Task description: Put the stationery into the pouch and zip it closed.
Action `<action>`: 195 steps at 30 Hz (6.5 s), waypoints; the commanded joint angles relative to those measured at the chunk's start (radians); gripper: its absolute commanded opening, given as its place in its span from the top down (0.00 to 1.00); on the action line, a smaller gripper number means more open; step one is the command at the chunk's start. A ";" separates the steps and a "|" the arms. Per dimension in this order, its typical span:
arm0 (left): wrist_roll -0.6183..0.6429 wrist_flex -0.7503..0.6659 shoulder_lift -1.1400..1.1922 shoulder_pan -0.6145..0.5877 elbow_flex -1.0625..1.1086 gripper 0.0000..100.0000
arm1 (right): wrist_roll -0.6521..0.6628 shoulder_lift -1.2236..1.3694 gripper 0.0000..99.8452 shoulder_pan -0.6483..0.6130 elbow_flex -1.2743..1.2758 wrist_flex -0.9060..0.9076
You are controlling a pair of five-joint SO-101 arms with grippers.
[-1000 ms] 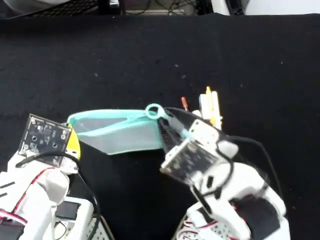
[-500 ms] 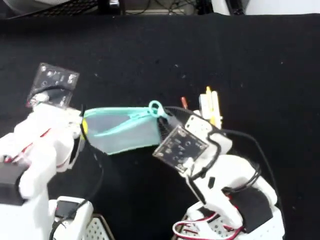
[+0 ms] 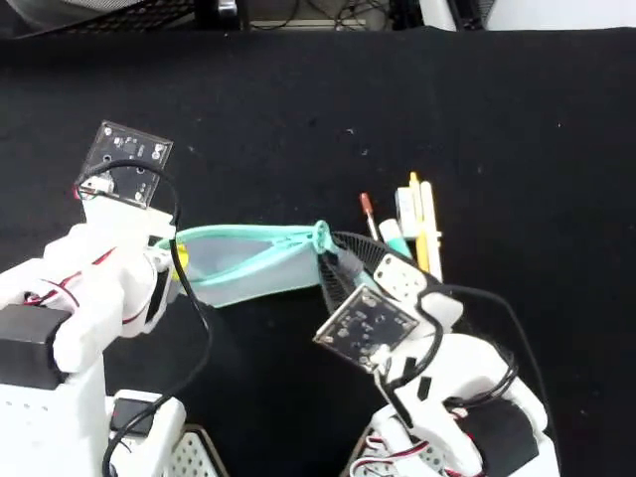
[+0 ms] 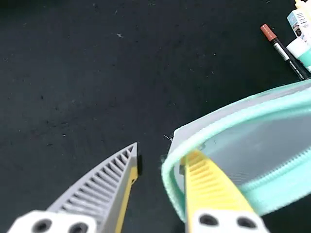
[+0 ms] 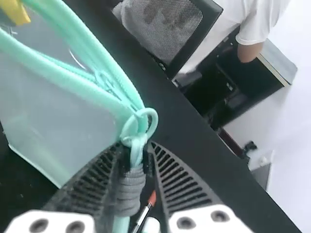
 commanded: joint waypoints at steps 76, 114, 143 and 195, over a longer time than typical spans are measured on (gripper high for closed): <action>0.092 -0.006 -0.106 0.136 -0.041 0.82 | 0.002 0.010 0.99 0.097 -0.102 -0.023; 0.109 -0.005 -0.008 0.234 -0.130 0.97 | -0.020 0.349 0.99 -0.176 -0.432 -0.011; -0.028 -0.006 -0.021 -0.039 -0.139 0.97 | -0.153 0.470 0.77 -0.207 -1.053 0.361; -0.020 -0.003 -0.020 -0.128 -0.002 0.97 | -0.146 1.572 0.82 0.448 -0.291 -0.430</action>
